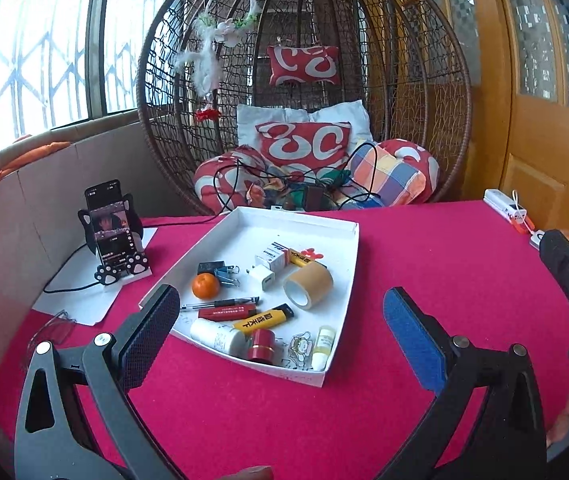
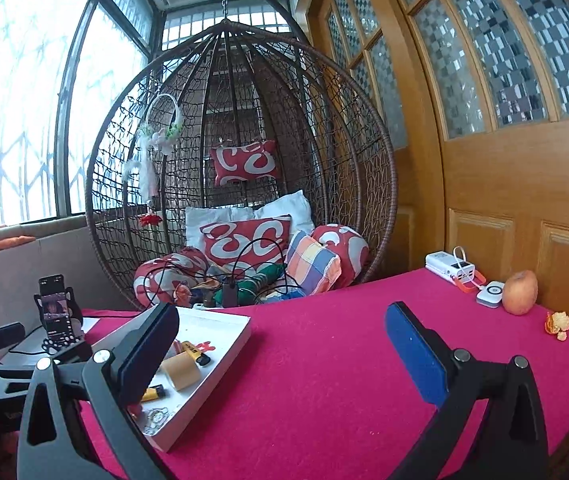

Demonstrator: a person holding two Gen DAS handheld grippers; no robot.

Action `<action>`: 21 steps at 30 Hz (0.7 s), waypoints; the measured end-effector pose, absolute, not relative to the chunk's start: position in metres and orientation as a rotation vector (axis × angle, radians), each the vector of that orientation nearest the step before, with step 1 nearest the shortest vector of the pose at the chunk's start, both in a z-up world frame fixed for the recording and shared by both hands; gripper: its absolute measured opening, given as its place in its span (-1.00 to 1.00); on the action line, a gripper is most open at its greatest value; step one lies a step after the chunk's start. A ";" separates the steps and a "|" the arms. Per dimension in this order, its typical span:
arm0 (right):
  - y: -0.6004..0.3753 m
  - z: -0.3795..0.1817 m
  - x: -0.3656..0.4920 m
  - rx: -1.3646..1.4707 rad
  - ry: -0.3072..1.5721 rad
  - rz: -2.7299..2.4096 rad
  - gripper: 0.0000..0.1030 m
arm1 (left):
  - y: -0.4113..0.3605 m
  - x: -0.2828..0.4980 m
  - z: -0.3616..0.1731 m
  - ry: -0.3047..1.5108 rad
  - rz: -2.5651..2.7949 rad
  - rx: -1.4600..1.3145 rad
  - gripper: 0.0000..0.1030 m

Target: Organize rigid objects

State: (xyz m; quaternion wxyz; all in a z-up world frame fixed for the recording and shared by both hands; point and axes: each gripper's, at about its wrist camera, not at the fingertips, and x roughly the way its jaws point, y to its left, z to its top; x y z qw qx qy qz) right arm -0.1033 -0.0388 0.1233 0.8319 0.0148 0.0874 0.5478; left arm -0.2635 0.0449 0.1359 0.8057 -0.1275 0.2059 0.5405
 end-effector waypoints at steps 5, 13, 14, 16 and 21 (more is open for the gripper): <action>-0.056 0.116 -0.111 0.051 0.199 1.175 1.00 | 0.036 -0.267 0.140 0.445 1.181 -0.286 1.00; -0.062 0.116 -0.111 0.069 0.247 1.198 1.00 | 0.029 -0.273 0.141 0.460 1.209 -0.310 1.00; -0.064 0.117 -0.112 0.074 0.241 1.194 1.00 | 0.028 -0.273 0.141 0.463 1.209 -0.314 1.00; -0.066 0.117 -0.111 0.077 0.242 1.193 1.00 | 0.027 -0.272 0.139 0.473 1.211 -0.318 1.00; -0.070 0.116 -0.109 0.087 0.256 1.186 1.00 | 0.023 -0.268 0.135 0.498 1.207 -0.308 1.00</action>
